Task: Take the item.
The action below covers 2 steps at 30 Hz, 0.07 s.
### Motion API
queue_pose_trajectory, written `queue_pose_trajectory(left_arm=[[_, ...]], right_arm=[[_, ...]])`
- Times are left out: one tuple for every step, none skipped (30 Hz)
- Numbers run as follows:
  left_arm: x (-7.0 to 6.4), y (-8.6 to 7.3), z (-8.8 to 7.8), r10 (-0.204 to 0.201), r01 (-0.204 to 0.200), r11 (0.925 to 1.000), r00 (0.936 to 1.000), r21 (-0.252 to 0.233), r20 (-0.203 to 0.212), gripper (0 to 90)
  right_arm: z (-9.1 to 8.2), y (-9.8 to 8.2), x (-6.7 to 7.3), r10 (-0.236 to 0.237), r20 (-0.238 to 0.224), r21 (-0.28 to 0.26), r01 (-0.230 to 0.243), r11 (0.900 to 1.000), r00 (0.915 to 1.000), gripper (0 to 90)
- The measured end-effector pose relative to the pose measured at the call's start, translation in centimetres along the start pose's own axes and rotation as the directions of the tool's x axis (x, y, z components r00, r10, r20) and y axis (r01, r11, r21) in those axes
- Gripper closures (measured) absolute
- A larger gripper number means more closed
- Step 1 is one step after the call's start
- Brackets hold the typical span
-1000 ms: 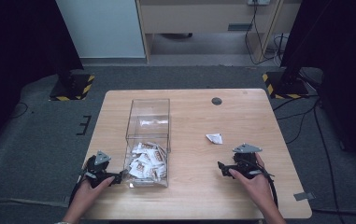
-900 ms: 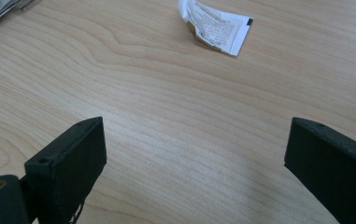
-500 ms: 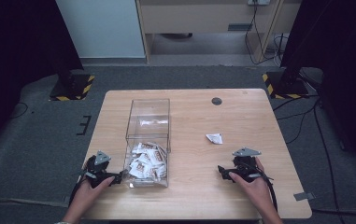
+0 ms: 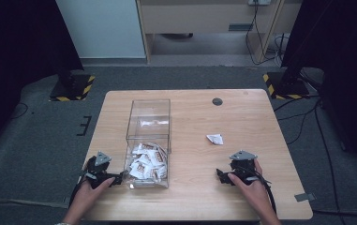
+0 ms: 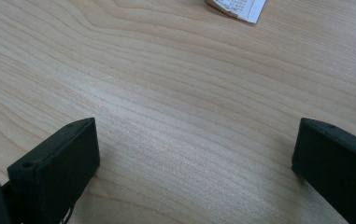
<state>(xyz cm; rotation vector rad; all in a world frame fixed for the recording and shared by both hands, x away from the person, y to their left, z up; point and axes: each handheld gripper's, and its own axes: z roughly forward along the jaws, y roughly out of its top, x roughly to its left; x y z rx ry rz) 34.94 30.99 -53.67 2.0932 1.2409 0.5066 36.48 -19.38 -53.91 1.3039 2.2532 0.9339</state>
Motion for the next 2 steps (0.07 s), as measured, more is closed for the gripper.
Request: queue_pose_trajectory(left_arm=[[0.00,0.00,0.00,0.000,0.000,1.0000,1.0000,0.000,0.000,0.0],[0.00,0.00,0.00,0.000,0.000,1.0000,1.0000,0.000,0.000,0.0]], right_arm=[[-0.01,-0.01,-0.01,-0.001,-0.001,0.000,0.001,1.000,1.0000,1.1],[-0.02,-0.02,-0.02,-0.002,-0.002,0.000,0.002,1.000,1.0000,1.1]])
